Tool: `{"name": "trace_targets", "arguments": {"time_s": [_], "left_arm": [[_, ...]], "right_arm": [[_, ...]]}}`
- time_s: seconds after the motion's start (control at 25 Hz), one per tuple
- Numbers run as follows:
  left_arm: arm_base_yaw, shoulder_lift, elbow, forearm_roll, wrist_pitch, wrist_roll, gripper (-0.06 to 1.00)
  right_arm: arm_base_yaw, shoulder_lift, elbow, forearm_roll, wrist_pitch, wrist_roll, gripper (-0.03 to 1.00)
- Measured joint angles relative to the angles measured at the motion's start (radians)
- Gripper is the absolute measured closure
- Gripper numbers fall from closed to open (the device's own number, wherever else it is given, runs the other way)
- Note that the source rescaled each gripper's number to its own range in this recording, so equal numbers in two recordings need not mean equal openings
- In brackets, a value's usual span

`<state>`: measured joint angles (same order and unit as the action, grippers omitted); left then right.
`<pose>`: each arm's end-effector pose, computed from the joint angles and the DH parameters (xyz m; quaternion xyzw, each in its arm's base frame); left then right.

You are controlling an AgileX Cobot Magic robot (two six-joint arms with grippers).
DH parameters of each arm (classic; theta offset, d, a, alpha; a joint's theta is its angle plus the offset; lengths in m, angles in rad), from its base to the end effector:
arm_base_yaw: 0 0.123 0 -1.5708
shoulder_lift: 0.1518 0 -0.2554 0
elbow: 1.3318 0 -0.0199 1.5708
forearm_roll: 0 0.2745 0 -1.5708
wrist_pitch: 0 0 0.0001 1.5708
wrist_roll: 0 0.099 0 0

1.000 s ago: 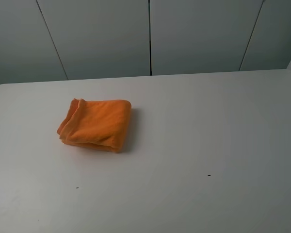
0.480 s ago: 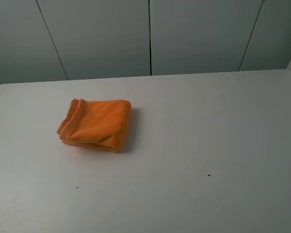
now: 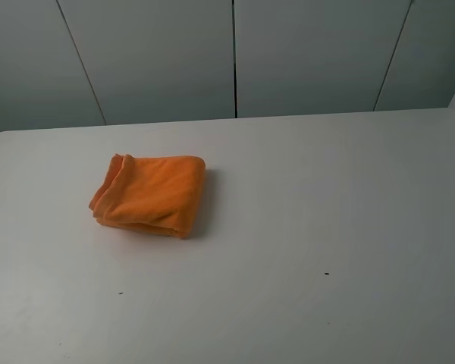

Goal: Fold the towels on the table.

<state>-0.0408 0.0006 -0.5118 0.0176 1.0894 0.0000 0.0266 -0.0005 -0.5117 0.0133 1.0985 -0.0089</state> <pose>0.0504 -0.0005 0.2861 0.0170 0.8576 -0.0017 0.5141 0.0498 0.0025 0.2853 -0.0157 0.8597 0.0112 0.5105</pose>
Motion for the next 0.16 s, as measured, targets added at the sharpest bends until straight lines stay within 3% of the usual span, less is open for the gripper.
{"name": "trace_targets", "arguments": {"time_s": [0.16], "left_arm": [[0.000, 0.000, 0.000, 0.000, 0.000, 0.000, -0.05]], "right_arm": [[0.000, 0.000, 0.000, 0.000, 0.000, 0.000, -0.03]]}}
